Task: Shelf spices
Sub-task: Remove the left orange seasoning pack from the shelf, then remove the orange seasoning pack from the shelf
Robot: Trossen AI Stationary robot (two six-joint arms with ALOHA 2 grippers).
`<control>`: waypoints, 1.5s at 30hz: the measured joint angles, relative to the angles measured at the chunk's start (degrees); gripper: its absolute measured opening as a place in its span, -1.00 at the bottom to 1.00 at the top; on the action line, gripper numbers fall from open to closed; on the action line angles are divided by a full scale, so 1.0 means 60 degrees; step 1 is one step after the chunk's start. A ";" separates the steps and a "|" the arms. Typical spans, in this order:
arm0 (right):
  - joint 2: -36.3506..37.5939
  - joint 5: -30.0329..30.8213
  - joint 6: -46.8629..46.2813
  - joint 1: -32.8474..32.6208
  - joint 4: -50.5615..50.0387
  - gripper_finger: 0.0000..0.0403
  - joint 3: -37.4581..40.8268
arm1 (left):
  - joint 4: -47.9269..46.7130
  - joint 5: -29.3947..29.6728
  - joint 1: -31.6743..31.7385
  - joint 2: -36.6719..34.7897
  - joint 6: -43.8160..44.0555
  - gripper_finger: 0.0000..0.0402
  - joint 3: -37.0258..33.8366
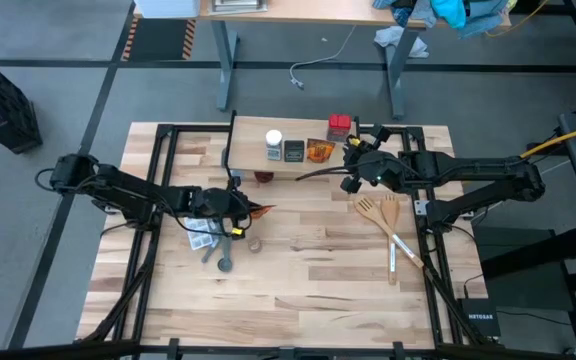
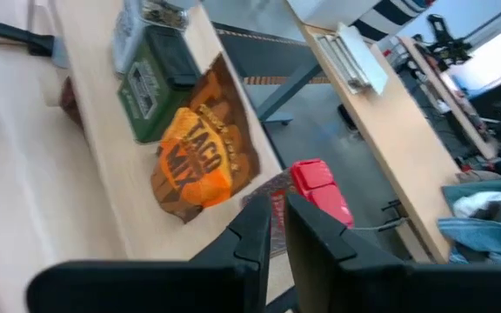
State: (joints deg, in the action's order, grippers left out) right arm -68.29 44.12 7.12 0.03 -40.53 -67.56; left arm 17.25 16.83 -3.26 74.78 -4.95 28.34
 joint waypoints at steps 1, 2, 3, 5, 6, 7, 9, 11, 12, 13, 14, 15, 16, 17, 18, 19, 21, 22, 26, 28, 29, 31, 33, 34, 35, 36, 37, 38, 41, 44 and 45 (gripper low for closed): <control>0.0000 -0.0089 -0.0001 0.0000 0.0004 -0.79 0.0001 | -0.0015 -0.0017 0.0033 0.0000 0.0001 -1.00 0.0000; 0.0000 -0.0176 0.0000 0.0000 0.0004 -0.79 0.0001 | -0.0035 -0.0024 0.0067 0.0004 0.0025 -1.00 0.0000; 0.0000 -0.0251 -0.0001 0.0000 0.0004 -0.79 0.0001 | -0.0017 -0.0055 0.0094 0.0029 0.0054 -1.00 0.0000; -0.0002 -0.0288 -0.0001 0.0000 0.0007 -0.79 0.0001 | 0.0096 -0.0291 0.0144 0.0156 0.0095 -1.00 0.0000; -0.0002 -0.0288 -0.0001 0.0000 0.0007 -0.79 0.0001 | 0.0176 -0.0414 0.0159 0.0274 0.0132 -1.00 0.0000; -0.0004 -0.0288 -0.0001 0.0000 0.0008 -0.79 0.0001 | 0.0343 -0.0498 0.0162 0.0428 0.0174 -1.00 0.0000; -0.0004 -0.0288 -0.0044 0.0000 0.0011 -0.79 0.0001 | 0.0683 -0.0553 0.0162 0.0768 0.0150 -1.00 0.0000; -0.0004 -0.0289 -0.0138 0.0000 0.0011 -0.79 0.0001 | 0.0922 -0.0558 0.0162 0.1078 0.0044 -1.00 0.0000; -0.0004 -0.0289 -0.0140 0.0000 0.0011 -0.79 0.0001 | 0.1024 -0.0563 0.0166 0.1215 0.0016 -1.00 0.0000; -0.0004 -0.0291 -0.0140 0.0000 0.0011 -0.79 0.0001 | 0.1141 -0.0563 0.0170 0.1288 0.0004 -1.00 0.0000; -0.0006 -0.0291 -0.0140 0.0000 0.0011 -0.79 0.0001 | 0.1203 -0.0556 0.0187 0.1346 0.0003 -1.00 0.0003; -0.0007 -0.0292 -0.0140 0.0000 0.0010 -0.79 0.0001 | 0.1275 -0.0556 0.0197 0.1391 0.0006 -1.00 0.0004; -0.0007 -0.0290 -0.0140 0.0000 0.0011 -0.79 0.0001 | 0.1290 -0.0556 0.0204 0.1395 0.0014 -1.00 0.0004; -0.0007 -0.0292 -0.0140 0.0000 0.0008 -0.79 0.0001 | 0.1283 -0.0556 0.0214 0.1395 0.0040 -1.00 0.0004; -0.0007 -0.0291 -0.0143 0.0000 0.0010 -0.79 0.0001 | 0.1281 -0.0557 0.0228 0.1395 0.0125 -1.00 0.0004; -0.0007 -0.0292 -0.0143 0.0000 0.0014 -0.79 0.0001 | 0.1273 -0.0556 0.0242 0.1395 0.0266 -0.99 0.0004; -0.0011 -0.0292 -0.0143 0.0000 0.0011 -0.79 0.0001 | 0.1219 -0.0556 0.0250 0.1395 0.0496 -0.96 0.0004; -0.0011 -0.0292 -0.0143 0.0000 0.0011 -0.79 0.0001 | 0.1180 -0.0556 0.0250 0.1395 0.0554 -0.94 0.0004; -0.0011 -0.0292 -0.0143 0.0000 0.0015 -0.79 0.0001 | 0.0891 -0.0556 0.0250 0.1395 0.0607 -0.85 0.0004; -0.0011 -0.0292 -0.0143 0.0000 0.0015 -0.79 0.0001 | 0.0864 -0.0556 0.0250 0.1395 0.0614 -0.80 0.0004; -0.0011 -0.0293 -0.0143 0.0000 0.0015 -0.79 0.0001 | 0.0838 -0.0560 0.0250 0.1395 0.0634 -0.76 0.0004; -0.0011 -0.0296 -0.0143 0.0000 0.0018 -0.79 0.0001 | 0.0848 -0.0555 0.0250 0.1395 0.0772 -0.69 0.0004; -0.0011 -0.0292 -0.0147 0.0000 0.0018 -0.79 0.0001 | 0.0849 -0.0552 0.0250 0.1395 0.0878 -0.61 0.0004; -0.0011 -0.0294 -0.0143 0.0000 0.0018 -0.79 0.0001 | 0.0846 -0.0552 0.0250 0.1395 0.0937 -0.56 0.0004; -0.0011 -0.0296 -0.0145 0.0000 0.0018 -0.79 0.0001 | 0.0852 -0.0546 0.0250 0.1395 0.0977 -0.51 0.0004; -0.0011 -0.0294 -0.0146 0.0000 0.0018 -0.79 0.0001 | 0.0857 -0.0510 0.0250 0.1395 0.1019 -0.47 0.0004; -0.0011 -0.0294 -0.0158 0.0000 0.0018 -0.79 0.0001 | 0.0857 -0.0478 0.0250 0.1392 0.1039 -0.42 0.0004; -0.0011 -0.0296 -0.0200 0.0000 0.0018 -0.79 0.0001 | 0.0857 -0.0455 0.0250 0.1376 0.1036 -0.38 0.0004; -0.0011 -0.0292 -0.0375 0.0000 0.0018 -0.79 0.0001 | 0.0991 -0.0443 0.0250 0.1301 0.1032 -0.26 0.0004; -0.0014 -0.0292 -0.0413 0.0000 0.0018 -0.79 0.0001 | 0.0955 -0.0439 0.0250 0.1268 0.1038 -0.17 0.0111; -0.0015 -0.0293 -0.0413 0.0000 0.0017 -0.79 0.0001 | 0.0938 -0.0443 0.0250 0.1232 0.1038 -0.14 0.0158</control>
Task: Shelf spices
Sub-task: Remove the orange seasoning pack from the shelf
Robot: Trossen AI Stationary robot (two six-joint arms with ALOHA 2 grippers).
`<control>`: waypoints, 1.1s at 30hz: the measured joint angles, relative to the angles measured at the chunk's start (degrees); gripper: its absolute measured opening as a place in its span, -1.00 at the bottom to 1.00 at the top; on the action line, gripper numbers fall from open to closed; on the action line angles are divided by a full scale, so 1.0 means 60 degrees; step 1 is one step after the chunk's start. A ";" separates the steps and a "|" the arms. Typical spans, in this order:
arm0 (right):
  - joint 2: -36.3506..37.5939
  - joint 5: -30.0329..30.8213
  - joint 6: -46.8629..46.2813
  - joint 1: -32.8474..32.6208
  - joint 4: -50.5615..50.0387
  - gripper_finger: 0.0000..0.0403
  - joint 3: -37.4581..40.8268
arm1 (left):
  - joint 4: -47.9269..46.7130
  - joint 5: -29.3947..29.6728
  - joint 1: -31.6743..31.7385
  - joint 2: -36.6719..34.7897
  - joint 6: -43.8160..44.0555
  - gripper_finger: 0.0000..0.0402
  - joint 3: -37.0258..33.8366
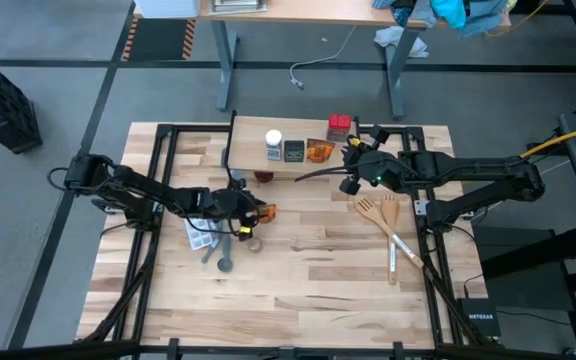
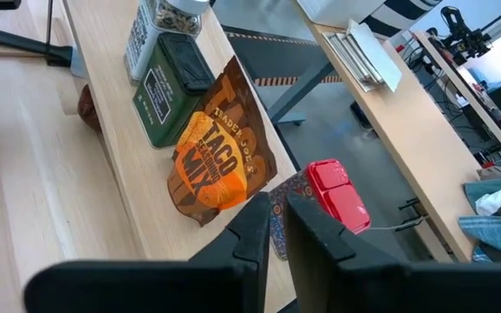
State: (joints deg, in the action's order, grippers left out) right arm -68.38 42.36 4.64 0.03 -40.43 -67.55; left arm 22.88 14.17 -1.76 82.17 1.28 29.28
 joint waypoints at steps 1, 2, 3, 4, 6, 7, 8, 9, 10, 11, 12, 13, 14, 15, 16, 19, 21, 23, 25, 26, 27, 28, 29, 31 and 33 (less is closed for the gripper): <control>0.0000 -0.0001 0.0000 0.0000 0.0001 -0.79 0.0000 | -0.0001 0.0006 0.0000 -0.0020 -0.0002 -0.12 0.0046; 0.0000 0.0001 0.0001 0.0000 0.0001 -0.79 0.0000 | 0.0009 0.0005 0.0000 -0.0072 -0.0022 -0.10 0.0095; 0.0000 0.0001 0.0012 0.0000 0.0001 -0.79 0.0000 | 0.0010 0.0005 0.0000 -0.0129 -0.0062 -0.09 0.0128; 0.0000 -0.0002 0.0029 0.0000 -0.0009 -0.79 0.0000 | -0.0006 0.0007 0.0000 -0.0191 -0.0170 -0.07 0.0158; -0.0004 0.0000 0.0040 0.0000 -0.0017 -0.79 0.0000 | -0.0002 0.0007 0.0000 -0.0290 -0.0346 -0.05 0.0244; -0.0004 -0.0002 0.0040 0.0000 -0.0020 -0.79 0.0000 | -0.0002 0.0007 0.0000 -0.0356 -0.0402 -0.04 0.0272; -0.0004 -0.0002 0.0044 0.0000 -0.0027 -0.79 0.0000 | -0.0009 0.0010 0.0000 -0.0409 -0.0481 -0.04 0.0303; -0.0004 -0.0002 0.0019 0.0000 -0.0034 -0.79 0.0000 | 0.0002 0.0021 0.0000 -0.0474 -0.0522 -0.03 0.0339; -0.0006 0.0001 0.0011 0.0000 -0.0021 -0.79 0.0000 | -0.0003 0.0053 0.0000 -0.0538 -0.0578 -0.03 0.0356; -0.0009 -0.0001 0.0011 0.0000 -0.0023 -0.79 0.0000 | -0.0001 0.0109 0.0000 -0.0593 -0.0669 -0.03 0.0378; -0.0013 0.0000 0.0011 0.0000 -0.0017 -0.79 0.0000 | 0.0005 0.0170 0.0000 -0.0696 -0.0808 -0.04 0.0400; -0.0016 -0.0001 0.0007 0.0000 -0.0022 -0.79 0.0000 | -0.0015 0.0237 0.0000 -0.0781 -0.0902 -0.04 0.0400; -0.0020 0.0001 -0.0003 0.0000 -0.0019 -0.79 0.0000 | -0.0009 0.0303 0.0000 -0.0894 -0.1046 -0.04 0.0400; -0.0022 0.0001 -0.0023 0.0000 -0.0003 -0.79 0.0000 | -0.0005 0.0406 0.0000 -0.1030 -0.1122 -0.04 0.0400; -0.0025 -0.0001 -0.0046 0.0000 -0.0016 -0.79 0.0000 | -0.0005 0.0509 0.0000 -0.1169 -0.1286 -0.04 0.0400; -0.0044 0.0004 -0.0091 0.0000 0.0003 -0.79 0.0000 | -0.0005 0.0657 0.0000 -0.1750 -0.1746 -0.04 0.0400; -0.0097 0.0009 -0.0101 0.0000 0.0010 -0.79 0.0000 | -0.0010 0.0735 0.0000 -0.2223 -0.2114 -0.04 0.0400; -0.0211 0.0017 -0.0118 0.0000 0.0079 -0.79 0.0004 | -0.0090 0.0785 0.0000 -0.2732 -0.2420 -0.04 0.0400; -0.0352 0.0012 -0.0124 0.0000 0.0091 -0.79 0.0004 | -0.0330 0.0790 0.0000 -0.3294 -0.2691 -0.04 0.0400; -0.0442 0.0016 -0.0124 0.0011 0.0092 -0.79 0.0004 | -0.0426 0.0790 0.0000 -0.3559 -0.2774 -0.04 0.0400; -0.0537 0.0016 -0.0124 0.0057 0.0079 -0.79 0.0004 | -0.0587 0.0790 0.0000 -0.3850 -0.2817 -0.04 0.0400; -0.0658 0.0017 -0.0124 0.0125 0.0055 -0.79 0.0004 | -0.0806 0.0790 0.0000 -0.4107 -0.2846 -0.04 0.0400; -0.0761 0.0026 -0.0124 0.0203 0.0052 -0.79 0.0004 | -0.0972 0.0790 0.0000 -0.4372 -0.2870 -0.04 0.0400; -0.0960 0.0041 -0.0124 0.0454 -0.0083 -0.79 0.0004 | -0.1388 0.0790 0.0000 -0.4868 -0.2852 -0.04 0.0400; -0.1139 0.0060 -0.0124 0.0760 -0.0069 -0.75 0.0004 | -0.1846 0.0790 0.0000 -0.5296 -0.2751 -0.04 0.0400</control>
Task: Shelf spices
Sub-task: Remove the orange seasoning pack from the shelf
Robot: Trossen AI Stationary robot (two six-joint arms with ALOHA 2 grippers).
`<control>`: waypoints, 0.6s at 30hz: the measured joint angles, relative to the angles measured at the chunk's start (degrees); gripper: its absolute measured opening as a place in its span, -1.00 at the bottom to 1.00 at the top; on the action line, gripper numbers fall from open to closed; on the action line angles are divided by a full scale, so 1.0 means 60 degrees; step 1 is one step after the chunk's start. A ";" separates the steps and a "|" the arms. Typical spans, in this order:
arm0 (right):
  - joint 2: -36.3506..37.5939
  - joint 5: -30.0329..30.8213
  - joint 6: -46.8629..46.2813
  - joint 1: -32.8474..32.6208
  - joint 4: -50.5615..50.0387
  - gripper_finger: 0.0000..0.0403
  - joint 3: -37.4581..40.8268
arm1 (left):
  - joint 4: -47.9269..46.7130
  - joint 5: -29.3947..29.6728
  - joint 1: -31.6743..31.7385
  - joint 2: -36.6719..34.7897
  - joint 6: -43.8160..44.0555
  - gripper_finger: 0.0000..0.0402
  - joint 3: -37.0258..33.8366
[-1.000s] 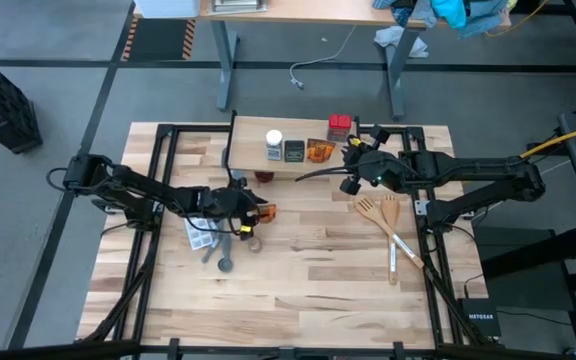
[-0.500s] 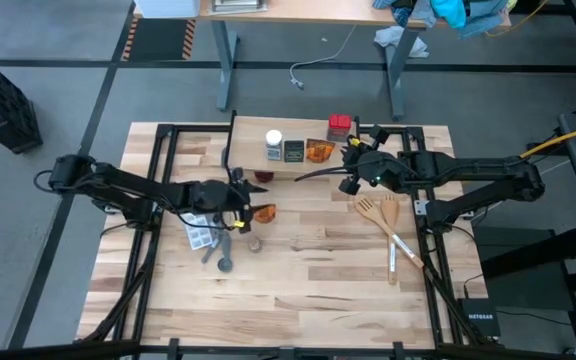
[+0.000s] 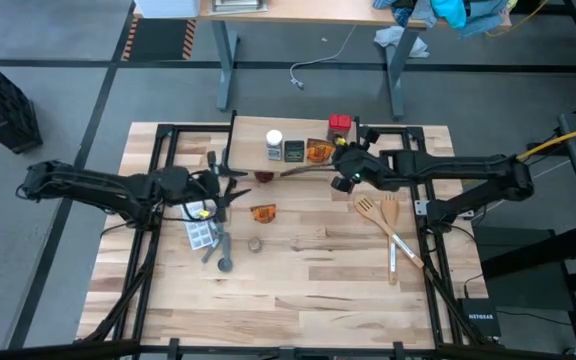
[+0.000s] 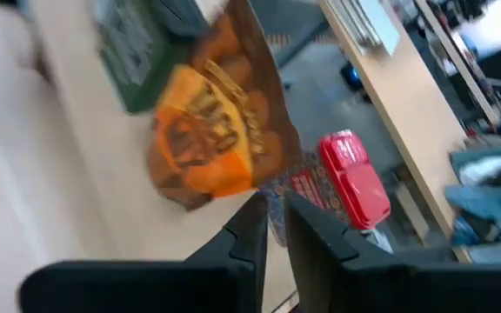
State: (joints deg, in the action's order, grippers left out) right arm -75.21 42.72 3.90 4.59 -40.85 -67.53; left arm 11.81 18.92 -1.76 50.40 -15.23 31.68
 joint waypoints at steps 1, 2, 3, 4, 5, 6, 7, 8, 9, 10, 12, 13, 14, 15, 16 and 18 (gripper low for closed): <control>-0.0082 0.0016 0.0000 0.0146 -0.0021 -0.71 0.0000 | -0.0235 0.0000 0.0000 -0.0169 0.0019 -0.04 0.0000; -0.0141 0.0025 -0.0012 0.0265 -0.0014 -0.66 0.0000 | -0.0471 0.0000 0.0000 -0.0335 0.0034 -0.04 0.0000; -0.0172 0.0047 -0.0113 0.0359 -0.0021 -0.60 0.0000 | -0.0714 0.0000 0.0000 -0.0498 0.0041 -0.04 0.0000; -0.0217 0.0225 -0.0361 0.0424 0.0004 -0.54 0.0000 | -0.0959 0.0000 0.0000 -0.0614 0.0044 -0.05 0.0000; -0.0256 0.0572 -0.0718 0.0460 0.0078 -0.48 0.0000 | -0.1137 0.0000 0.0000 -0.0693 0.0050 -0.05 0.0000; -0.0263 0.0864 -0.0933 0.0488 0.0067 -0.43 0.0000 | -0.1295 0.0000 0.0000 -0.0756 0.0053 -0.04 0.0000; -0.0271 0.1062 -0.1044 0.0512 -0.0047 -0.37 0.0000 | -0.1433 0.0000 0.0000 -0.0778 0.0062 -0.05 -0.0004; -0.0268 0.1132 -0.1078 0.0508 -0.0166 -0.33 0.0000 | -0.1490 0.0000 0.0000 -0.0777 0.0073 -0.05 -0.0004; -0.0261 0.1117 -0.1087 0.0496 -0.0231 -0.29 0.0000 | -0.1529 0.0000 0.0000 -0.0773 0.0073 -0.05 -0.0004; -0.0256 0.1036 -0.1087 0.0496 -0.0277 -0.27 0.0000 | -0.1607 0.0004 0.0000 -0.0773 0.0067 -0.05 -0.0004; -0.0253 0.0689 -0.1091 0.0491 -0.0298 -0.23 0.0000 | -0.1713 0.0016 0.0000 -0.0755 0.0041 -0.05 -0.0004; -0.0248 0.0443 -0.1094 0.0489 -0.0294 -0.23 0.0000 | -0.1749 0.0026 0.0000 -0.0748 0.0041 -0.05 -0.0004; -0.0245 0.0153 -0.1089 0.0489 -0.0294 -0.23 0.0000 | -0.1777 0.0035 0.0000 -0.0748 0.0041 -0.05 -0.0011; -0.0242 -0.0161 -0.1085 0.0489 -0.0294 -0.23 0.0000 | -0.1798 0.0044 0.0000 -0.0748 0.0041 -0.05 -0.0011; -0.0242 -0.0469 -0.1085 0.0489 -0.0291 -0.23 0.0000 | -0.1815 0.0063 0.0000 -0.0748 0.0041 -0.05 -0.0011; -0.0242 -0.1046 -0.1082 0.0489 -0.0290 -0.23 0.0000 | -0.1876 0.0069 0.0000 -0.0749 0.0041 -0.05 -0.0011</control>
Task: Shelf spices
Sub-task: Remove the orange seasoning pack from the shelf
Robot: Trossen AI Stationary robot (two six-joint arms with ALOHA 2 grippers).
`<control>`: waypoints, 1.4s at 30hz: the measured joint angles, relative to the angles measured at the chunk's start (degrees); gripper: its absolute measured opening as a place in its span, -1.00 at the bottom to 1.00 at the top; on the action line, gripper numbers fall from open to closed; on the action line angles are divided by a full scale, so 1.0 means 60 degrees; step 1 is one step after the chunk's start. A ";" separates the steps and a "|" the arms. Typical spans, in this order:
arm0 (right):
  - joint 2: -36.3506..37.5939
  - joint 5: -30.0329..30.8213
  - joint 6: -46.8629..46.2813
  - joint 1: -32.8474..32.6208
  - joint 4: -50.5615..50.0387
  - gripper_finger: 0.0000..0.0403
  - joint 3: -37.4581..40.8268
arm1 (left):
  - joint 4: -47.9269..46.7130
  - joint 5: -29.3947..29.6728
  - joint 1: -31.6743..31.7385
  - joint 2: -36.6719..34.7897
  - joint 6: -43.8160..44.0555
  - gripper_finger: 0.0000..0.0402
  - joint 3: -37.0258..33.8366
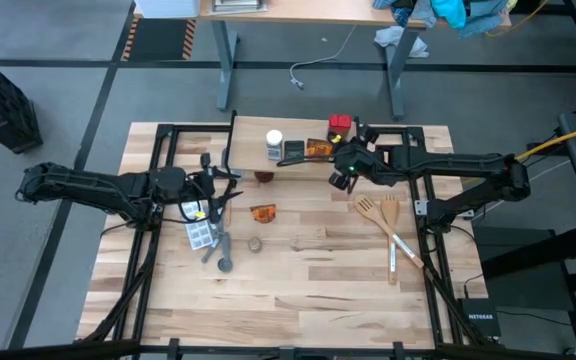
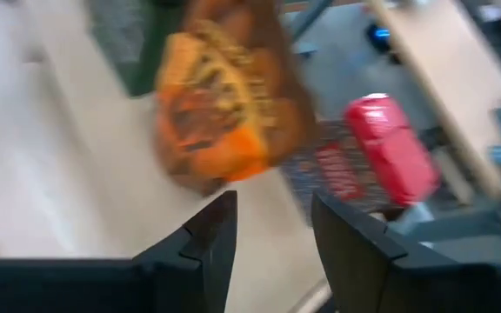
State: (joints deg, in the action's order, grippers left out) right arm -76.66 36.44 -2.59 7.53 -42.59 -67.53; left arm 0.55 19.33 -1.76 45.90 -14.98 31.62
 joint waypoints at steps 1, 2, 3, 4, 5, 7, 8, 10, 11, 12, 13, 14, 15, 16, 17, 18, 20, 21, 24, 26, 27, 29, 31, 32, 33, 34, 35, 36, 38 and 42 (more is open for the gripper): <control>0.0000 -0.0241 0.0000 0.0000 0.0010 -0.23 0.0000 | -0.0019 0.0000 0.0000 0.0001 0.0000 -0.05 0.0000; 0.0000 -0.0486 0.0000 0.0000 0.0049 -0.23 0.0000 | -0.0014 -0.0002 0.0000 0.0001 0.0000 -0.05 0.0000; 0.0000 -0.0735 0.0000 0.0000 0.0098 -0.23 0.0000 | -0.0003 0.0000 0.0000 0.0001 -0.0003 -0.05 0.0000; -0.0004 -0.1011 0.0003 0.0000 0.0136 -0.23 0.0000 | -0.0003 0.0000 0.0000 -0.0002 -0.0040 -0.05 0.0000; -0.0011 -0.1272 0.0004 0.0000 0.0164 -0.23 0.0000 | -0.0008 0.0000 0.0000 0.0001 -0.0072 -0.05 0.0000; -0.0015 -0.1651 0.0007 0.0000 0.0172 -0.23 0.0000 | -0.0006 0.0001 0.0000 0.0001 -0.0126 -0.05 0.0000; -0.0015 -0.1773 0.0032 0.0000 0.0172 -0.23 0.0000 | 0.0001 0.0000 0.0000 0.0001 -0.0143 -0.05 0.0000; -0.0015 -0.1974 0.0050 0.0000 0.0170 -0.23 0.0000 | -0.0006 0.0000 0.0000 0.0001 -0.0153 -0.05 0.0000; -0.0015 -0.2009 0.0131 0.0000 0.0168 -0.23 0.0000 | -0.0006 0.0000 0.0000 0.0001 -0.0153 -0.05 0.0000; -0.0015 -0.2000 0.0278 0.0000 0.0163 -0.23 0.0000 | -0.0003 0.0000 0.0000 0.0001 -0.0156 -0.05 0.0000; -0.0015 -0.1962 0.0426 0.0000 0.0152 -0.23 0.0000 | -0.0003 0.0000 0.0000 0.0001 -0.0157 -0.05 0.0000; -0.0015 -0.1876 0.0495 0.0000 0.0128 -0.23 0.0000 | 0.0001 0.0000 0.0000 0.0001 -0.0157 -0.05 0.0000; -0.0015 -0.1745 0.0527 0.0000 0.0104 -0.23 0.0000 | -0.0002 0.0000 0.0000 0.0001 -0.0159 -0.05 0.0000; -0.0015 -0.1582 0.0542 0.0000 0.0099 -0.23 0.0000 | -0.0002 0.0000 0.0000 0.0001 -0.0160 -0.05 0.0000; -0.0015 -0.1397 0.0533 0.0000 0.0095 -0.23 0.0000 | 0.0001 0.0000 0.0000 0.0001 -0.0164 -0.05 0.0000; -0.0015 -0.1200 0.0510 0.0000 0.0091 -0.23 0.0000 | 0.0004 0.0000 0.0000 0.0001 -0.0164 -0.05 0.0000; -0.0015 -0.0916 0.0508 0.0000 0.0089 -0.23 0.0000 | 0.0001 0.0000 0.0000 0.0001 -0.0175 -0.05 0.0000; -0.0015 -0.0830 0.0504 0.0000 0.0087 -0.23 0.0000 | 0.0001 0.0000 0.0000 0.0001 -0.0185 -0.05 0.0000; -0.0015 -0.0517 0.0517 0.0000 0.0088 -0.23 0.0000 | 0.0004 0.0000 0.0000 0.0001 -0.0186 -0.05 0.0000; -0.0015 -0.0223 0.0515 0.0000 0.0088 -0.23 0.0000 | 0.0004 0.0000 0.0000 0.0001 -0.0186 -0.05 0.0000; -0.0015 -0.0040 0.0517 0.0000 0.0094 -0.23 0.0000 | 0.0007 0.0000 0.0000 0.0001 -0.0186 -0.05 0.0000; -0.0015 0.0255 0.0526 0.0055 0.0190 -0.23 0.0000 | 0.0004 0.0000 0.0000 0.0001 -0.0186 -0.05 0.0000; -0.0015 0.0228 0.0639 0.0228 0.0558 -0.23 0.0000 | 0.0004 0.0000 0.0000 0.0001 -0.0186 -0.05 0.0000; -0.0015 0.0071 0.0744 0.0354 0.0813 -0.23 0.0000 | 0.0004 -0.0002 0.0000 0.0001 -0.0186 -0.05 0.0000; -0.0015 -0.0179 0.0894 0.0499 0.1066 -0.23 0.0000 | 0.0004 -0.0003 0.0000 0.0001 -0.0184 -0.05 0.0000; -0.0015 -0.0472 0.1015 0.0662 0.1326 -0.23 0.0000 | 0.0004 -0.0003 0.0000 0.0001 -0.0159 -0.05 0.0000; -0.0015 -0.0793 0.1138 0.0830 0.1580 -0.23 -0.0003 | 0.0003 -0.0003 0.0000 0.0001 -0.0132 -0.05 0.0000; -0.0015 -0.1097 0.1216 0.0996 0.1754 -0.23 -0.0007 | 0.0002 -0.0003 0.0000 0.0001 -0.0105 -0.05 0.0000; -0.0015 -0.1576 0.1232 0.1296 0.1945 -0.23 -0.0011 | 0.0001 -0.0004 0.0000 0.0001 -0.0095 -0.05 0.0000; -0.0040 -0.2718 0.1231 0.1776 0.2142 -0.23 -0.0011 | -0.0003 -0.0004 0.0000 0.0001 -0.0094 -0.05 0.0000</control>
State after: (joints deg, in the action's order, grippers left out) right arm -76.90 20.14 4.80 18.19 -29.74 -67.59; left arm 0.54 19.31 -1.76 45.91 -15.55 31.62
